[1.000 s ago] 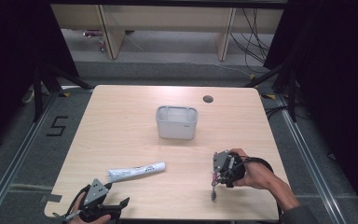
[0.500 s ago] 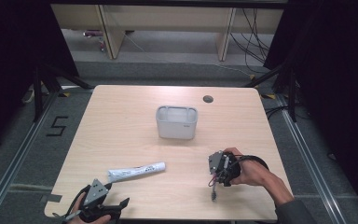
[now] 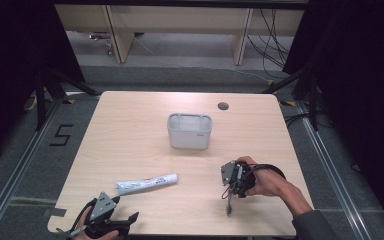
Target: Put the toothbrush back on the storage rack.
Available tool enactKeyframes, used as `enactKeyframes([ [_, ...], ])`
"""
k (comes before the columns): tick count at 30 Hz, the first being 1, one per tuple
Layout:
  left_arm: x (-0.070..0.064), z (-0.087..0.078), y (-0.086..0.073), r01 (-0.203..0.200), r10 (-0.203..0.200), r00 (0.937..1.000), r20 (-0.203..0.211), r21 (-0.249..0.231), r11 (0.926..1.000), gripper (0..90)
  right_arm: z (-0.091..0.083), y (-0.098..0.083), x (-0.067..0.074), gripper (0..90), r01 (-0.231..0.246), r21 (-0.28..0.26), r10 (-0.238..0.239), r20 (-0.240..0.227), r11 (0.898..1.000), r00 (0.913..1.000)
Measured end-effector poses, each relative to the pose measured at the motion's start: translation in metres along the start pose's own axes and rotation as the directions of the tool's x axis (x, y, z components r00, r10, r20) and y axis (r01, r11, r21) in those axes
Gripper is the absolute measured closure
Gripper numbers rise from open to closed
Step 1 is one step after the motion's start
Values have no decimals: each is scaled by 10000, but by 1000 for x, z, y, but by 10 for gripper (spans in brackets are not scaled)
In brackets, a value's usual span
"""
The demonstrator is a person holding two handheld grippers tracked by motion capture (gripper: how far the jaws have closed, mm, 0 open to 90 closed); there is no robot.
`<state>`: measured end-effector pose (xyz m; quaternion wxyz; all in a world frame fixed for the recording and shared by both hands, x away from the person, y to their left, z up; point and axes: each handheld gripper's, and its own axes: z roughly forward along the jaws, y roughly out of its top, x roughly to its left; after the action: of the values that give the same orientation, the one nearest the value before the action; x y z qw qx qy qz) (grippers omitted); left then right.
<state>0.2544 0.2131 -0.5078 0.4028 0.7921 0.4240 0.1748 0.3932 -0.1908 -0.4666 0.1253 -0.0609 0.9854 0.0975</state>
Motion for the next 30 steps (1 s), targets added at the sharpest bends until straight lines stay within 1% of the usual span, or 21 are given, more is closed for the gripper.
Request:
enactKeyframes([
  [1,-1,1,0,141,-141,9999,-4,-122,9998,161,0,0,0,372,20,-16,-20,-2,10000,10000],
  [3,1,0,0,-176,176,9998,18,117,9998,162,1,1,-1,372,87,-90,-87,19,9999,10000],
  [5,1,0,0,-91,90,10000,15,60,9999,162,1,1,-1,374,175,-50,-174,6,9998,9998],
  [6,-1,1,0,79,-79,10000,17,-104,9999,162,0,1,1,386,-168,155,168,17,9997,9999],
  [7,-1,1,0,79,-79,10000,17,-104,9999,162,0,1,1,386,-168,155,168,17,9997,9999],
  [8,1,-1,0,-179,179,9998,22,131,9998,162,0,1,1,386,-175,179,174,16,9997,9998],
  [9,1,-1,0,-173,173,9999,15,133,9998,162,0,1,1,385,-101,166,101,5,9998,9999],
  [10,-1,1,0,90,-90,10000,-42,-83,9999,162,0,1,1,385,-106,146,106,-2,9998,9999],
  [11,-1,1,0,90,-90,10000,-42,-83,9999,162,0,1,1,385,-106,146,106,-2,9998,9999],
  [12,-1,1,0,54,-53,10000,24,-82,10000,162,1,1,-1,385,297,92,-297,-18,9995,9996],
  [13,1,0,0,-199,200,9998,-15,154,9997,162,1,1,-1,385,297,92,-297,-18,9995,9996],
  [14,1,0,0,-180,180,9998,-11,134,9997,162,0,2,1,384,5,203,-5,-21,9998,10000],
  [15,0,1,0,-26,26,10000,14,-15,10000,163,0,2,1,383,39,218,-38,-16,9998,10000],
  [16,-1,1,0,77,-77,10000,8,-83,9999,163,2,4,-1,382,507,65,-506,-115,9987,9987],
  [17,-1,1,0,77,-77,10000,8,-83,9999,162,2,4,-1,382,507,65,-506,-115,9987,9987],
  [19,1,-1,0,-165,165,9999,16,130,9998,163,2,6,-3,383,862,2,-862,-151,9963,9962],
  [20,1,-1,0,-144,144,9999,-6,132,9998,163,1,6,1,383,201,300,-197,-130,9993,9997],
  [21,1,-1,0,-99,99,10000,-5,94,9999,163,0,6,3,385,-53,450,66,-295,9990,9995],
  [24,1,-1,0,-138,138,9999,4,120,9998,163,2,8,-1,385,633,147,-629,-309,9979,9975],
  [26,1,-1,0,-105,105,9999,-2,98,9999,162,1,8,-1,392,517,421,-498,-458,9978,9977],
  [30,1,-1,0,-110,110,9999,4,100,9999,163,1,8,-1,393,540,470,-517,-500,9974,9974],
])
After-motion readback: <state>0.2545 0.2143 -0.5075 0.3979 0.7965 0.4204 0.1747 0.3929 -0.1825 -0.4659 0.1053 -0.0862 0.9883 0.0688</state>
